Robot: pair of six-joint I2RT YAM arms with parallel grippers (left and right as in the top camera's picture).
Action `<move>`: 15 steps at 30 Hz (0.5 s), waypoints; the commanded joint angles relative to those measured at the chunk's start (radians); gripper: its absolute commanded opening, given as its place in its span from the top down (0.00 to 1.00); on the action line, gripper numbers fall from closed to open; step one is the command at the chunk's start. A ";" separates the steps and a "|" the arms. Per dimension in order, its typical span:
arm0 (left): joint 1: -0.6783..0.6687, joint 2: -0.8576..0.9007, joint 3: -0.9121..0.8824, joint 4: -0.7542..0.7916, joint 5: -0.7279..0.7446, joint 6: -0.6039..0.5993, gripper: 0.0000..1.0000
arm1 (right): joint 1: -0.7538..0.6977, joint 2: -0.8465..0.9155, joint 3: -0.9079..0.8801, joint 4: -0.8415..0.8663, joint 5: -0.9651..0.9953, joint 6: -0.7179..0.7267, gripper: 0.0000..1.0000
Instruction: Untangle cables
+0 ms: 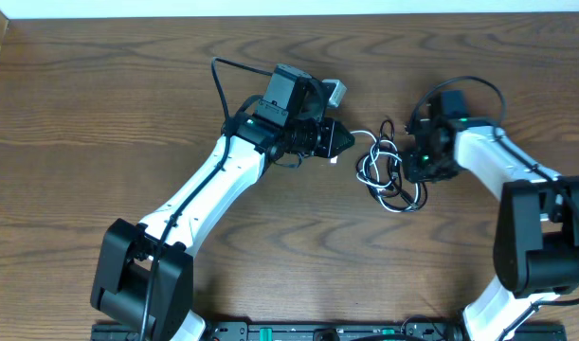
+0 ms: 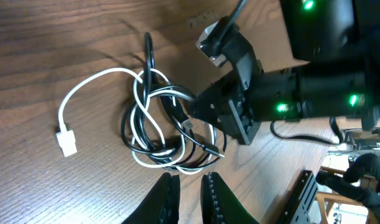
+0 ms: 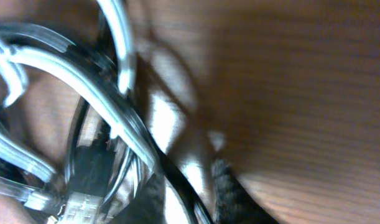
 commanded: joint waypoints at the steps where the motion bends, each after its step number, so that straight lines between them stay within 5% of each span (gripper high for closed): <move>1: 0.003 0.004 -0.005 -0.002 -0.018 0.013 0.83 | 0.064 0.031 -0.015 -0.025 0.379 0.266 0.92; 3: 0.003 0.004 -0.005 -0.003 -0.031 0.013 0.83 | 0.086 0.030 -0.015 -0.026 0.398 0.312 0.99; 10: 0.032 0.003 -0.005 0.006 -0.030 -0.006 0.83 | 0.087 -0.061 0.033 -0.042 0.056 0.316 0.99; 15: 0.067 0.003 -0.005 0.021 0.065 -0.013 0.71 | 0.061 -0.210 0.086 -0.045 -0.275 0.272 0.99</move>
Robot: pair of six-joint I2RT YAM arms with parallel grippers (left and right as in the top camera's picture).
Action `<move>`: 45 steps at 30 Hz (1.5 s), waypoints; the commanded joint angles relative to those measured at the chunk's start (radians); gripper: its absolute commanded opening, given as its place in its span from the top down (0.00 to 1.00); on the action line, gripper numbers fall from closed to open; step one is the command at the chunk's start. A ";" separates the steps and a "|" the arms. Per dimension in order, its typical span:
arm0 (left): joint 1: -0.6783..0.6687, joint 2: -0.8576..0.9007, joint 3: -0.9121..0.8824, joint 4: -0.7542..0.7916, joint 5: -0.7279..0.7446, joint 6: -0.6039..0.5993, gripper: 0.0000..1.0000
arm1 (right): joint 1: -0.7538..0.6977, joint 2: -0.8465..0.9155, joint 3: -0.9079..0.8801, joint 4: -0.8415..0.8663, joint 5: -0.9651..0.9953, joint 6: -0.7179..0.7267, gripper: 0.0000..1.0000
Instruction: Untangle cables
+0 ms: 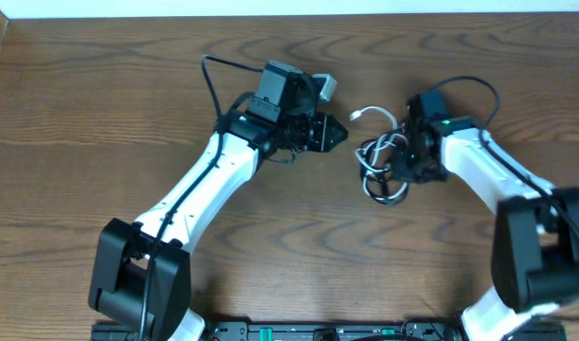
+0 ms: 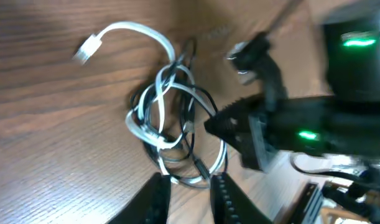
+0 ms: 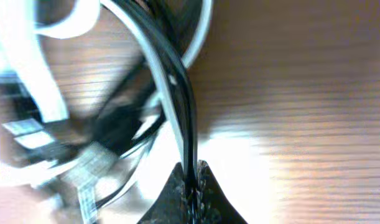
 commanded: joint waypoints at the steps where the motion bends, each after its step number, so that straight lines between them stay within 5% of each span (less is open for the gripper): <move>1: 0.025 0.003 -0.005 0.019 0.104 -0.005 0.69 | -0.022 -0.142 0.071 0.003 -0.289 0.001 0.99; 8: 0.027 0.003 -0.005 0.068 0.317 0.003 0.54 | -0.038 -0.238 0.079 0.005 -0.408 0.183 0.99; 13: 0.027 0.003 -0.005 0.071 0.445 0.085 0.52 | -0.036 -0.233 0.079 0.039 -0.412 0.296 0.99; 19: 0.034 0.003 -0.005 0.063 0.643 0.343 0.47 | -0.051 -0.233 0.079 0.147 -0.441 0.414 0.99; 26: 0.026 0.003 -0.005 0.073 0.615 0.399 0.41 | -0.059 -0.233 0.079 0.298 -0.595 0.509 0.99; 45: -0.127 0.003 -0.005 0.248 0.120 0.386 0.41 | -0.049 -0.233 0.079 0.432 -0.751 0.591 0.99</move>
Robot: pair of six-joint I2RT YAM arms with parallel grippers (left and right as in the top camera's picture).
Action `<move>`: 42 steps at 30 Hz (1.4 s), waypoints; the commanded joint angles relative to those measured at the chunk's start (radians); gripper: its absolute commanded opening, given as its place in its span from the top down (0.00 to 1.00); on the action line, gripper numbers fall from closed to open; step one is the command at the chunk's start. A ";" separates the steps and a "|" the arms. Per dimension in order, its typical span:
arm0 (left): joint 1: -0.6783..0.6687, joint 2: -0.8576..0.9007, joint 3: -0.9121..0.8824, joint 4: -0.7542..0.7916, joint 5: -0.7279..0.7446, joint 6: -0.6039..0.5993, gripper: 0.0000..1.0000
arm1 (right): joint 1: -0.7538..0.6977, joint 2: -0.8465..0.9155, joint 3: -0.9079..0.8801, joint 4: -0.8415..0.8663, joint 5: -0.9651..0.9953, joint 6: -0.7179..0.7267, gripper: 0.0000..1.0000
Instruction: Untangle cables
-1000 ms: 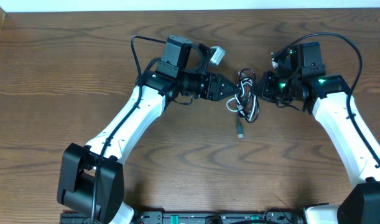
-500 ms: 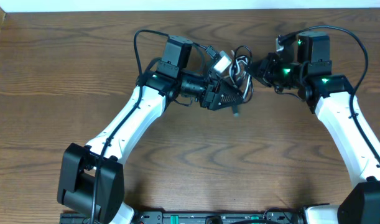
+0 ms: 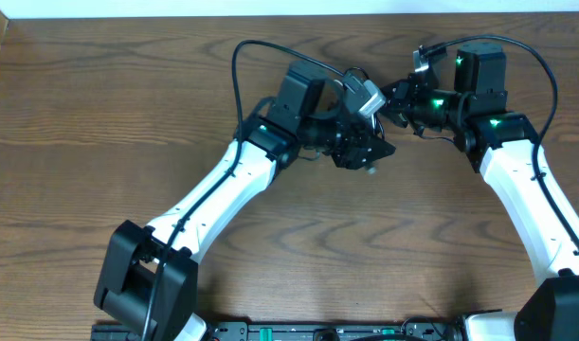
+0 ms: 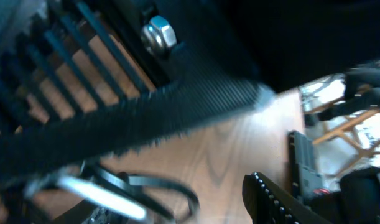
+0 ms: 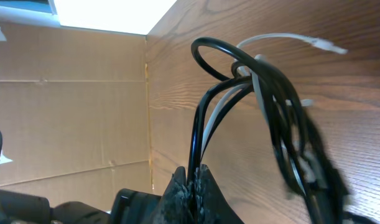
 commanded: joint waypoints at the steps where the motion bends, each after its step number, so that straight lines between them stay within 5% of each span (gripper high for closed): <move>1: -0.009 0.003 -0.005 0.026 -0.112 0.001 0.41 | 0.003 -0.002 0.006 0.014 -0.047 0.023 0.99; 5: -0.008 0.003 -0.005 0.082 -0.166 -0.087 0.43 | 0.003 -0.002 0.006 0.014 -0.047 0.027 0.99; 7: -0.008 0.003 -0.005 0.117 -0.165 -0.144 0.57 | 0.003 -0.002 0.006 0.013 -0.047 0.026 0.99; 10: -0.008 0.003 -0.005 0.159 -0.164 -0.252 0.92 | 0.003 -0.002 0.006 0.012 -0.034 0.020 0.99; 17: 0.018 0.003 -0.005 0.144 0.042 -0.321 0.92 | -0.031 -0.002 0.006 -0.014 0.075 -0.032 0.96; 20: 0.095 0.003 -0.005 0.135 0.279 -0.422 0.93 | -0.080 -0.002 0.006 -0.087 0.155 -0.146 0.70; 26: 0.162 0.003 -0.005 0.123 0.444 -0.491 0.93 | -0.095 -0.001 0.006 -0.190 0.160 -0.239 0.53; 42: 0.164 0.003 -0.005 0.124 0.309 -0.534 0.93 | -0.035 0.008 0.003 -0.253 0.175 -0.214 0.45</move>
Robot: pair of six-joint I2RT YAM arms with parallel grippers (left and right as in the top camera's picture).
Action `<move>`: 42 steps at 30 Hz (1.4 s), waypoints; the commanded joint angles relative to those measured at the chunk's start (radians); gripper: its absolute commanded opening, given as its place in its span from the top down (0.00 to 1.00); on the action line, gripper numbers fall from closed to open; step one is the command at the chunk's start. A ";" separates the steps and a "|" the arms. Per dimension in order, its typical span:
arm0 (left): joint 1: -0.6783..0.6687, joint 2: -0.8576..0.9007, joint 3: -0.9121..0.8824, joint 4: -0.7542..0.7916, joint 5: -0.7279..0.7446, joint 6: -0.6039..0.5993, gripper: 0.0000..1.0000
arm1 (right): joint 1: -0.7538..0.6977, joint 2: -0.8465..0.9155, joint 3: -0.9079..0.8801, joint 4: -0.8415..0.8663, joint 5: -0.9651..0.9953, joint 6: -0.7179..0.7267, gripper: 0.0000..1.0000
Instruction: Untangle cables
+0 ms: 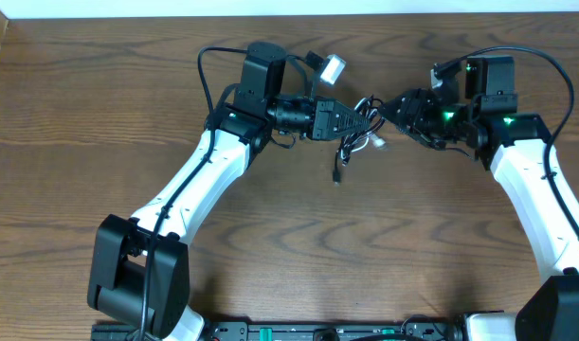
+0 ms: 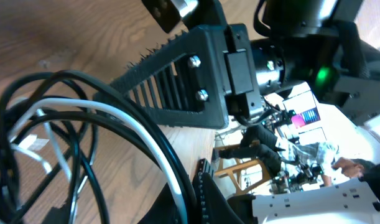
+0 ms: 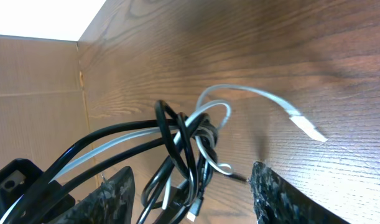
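A tangle of black and white cables (image 1: 358, 131) hangs above the wooden table, a black plug (image 1: 336, 177) dangling from it. My left gripper (image 1: 349, 118) is shut on the cables; in the left wrist view its fingers (image 2: 205, 196) pinch a white strand (image 2: 124, 121) and a black strand (image 2: 90, 87). My right gripper (image 1: 397, 107) stands open just right of the tangle, its fingers (image 3: 283, 196) spread wide with the knot (image 3: 183, 149) ahead of them, apart from both. A white plug (image 3: 308, 127) sticks out to the right.
The brown wooden table (image 1: 99, 189) fills the view. A cardboard wall (image 3: 34, 93) stands at its left edge and a white strip runs along the far edge. A small grey-white block (image 1: 333, 68) rides on the left arm near its wrist.
The right gripper, then shut on the raised cables, is now open and drawn back a little to the right. The left gripper has shut on the tangle and holds it up.
The tangle lay on the table between both grippers, the right one down at it. Then the right gripper was shut on a black strand. Later it held the tangle raised with the left gripper close against it. Now the left holds it and the right is open.
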 commanded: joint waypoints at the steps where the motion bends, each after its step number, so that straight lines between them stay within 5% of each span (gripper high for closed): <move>1: 0.002 -0.006 0.006 0.003 -0.029 -0.014 0.93 | 0.032 0.015 -0.001 0.008 0.008 0.017 0.46; 9: 0.002 -0.006 0.006 0.003 -0.065 -0.021 0.93 | 0.140 0.115 -0.001 0.116 0.008 0.109 0.52; 10: 0.002 -0.006 0.006 0.003 -0.064 -0.021 0.92 | 0.148 0.129 -0.001 0.134 0.010 0.120 0.57; 12: 0.002 -0.006 0.006 0.004 -0.064 -0.031 0.93 | 0.153 0.151 -0.001 0.146 0.035 0.128 0.95; 13: 0.010 -0.006 0.006 0.006 -0.063 -0.040 0.93 | 0.153 0.159 -0.001 0.140 0.060 0.131 0.99; 22: 0.298 -0.007 0.006 -0.013 -0.029 -0.075 0.93 | 0.007 0.154 -0.001 -0.010 0.152 -0.017 0.99; 26: 0.385 -0.007 0.006 -0.092 -0.030 -0.002 0.93 | -0.070 0.154 -0.001 -0.105 0.242 -0.075 0.99; 32: 0.406 -0.007 0.006 -0.221 -0.031 0.109 0.93 | -0.131 0.154 -0.001 -0.148 0.271 -0.153 0.99; 37: 0.422 -0.007 0.006 -0.230 -0.074 0.131 0.93 | -0.176 0.156 -0.001 -0.233 0.489 -0.228 0.99; 42: 0.422 -0.007 0.006 -0.229 -0.105 0.131 0.93 | -0.176 0.156 -0.002 -0.254 0.300 -0.349 0.99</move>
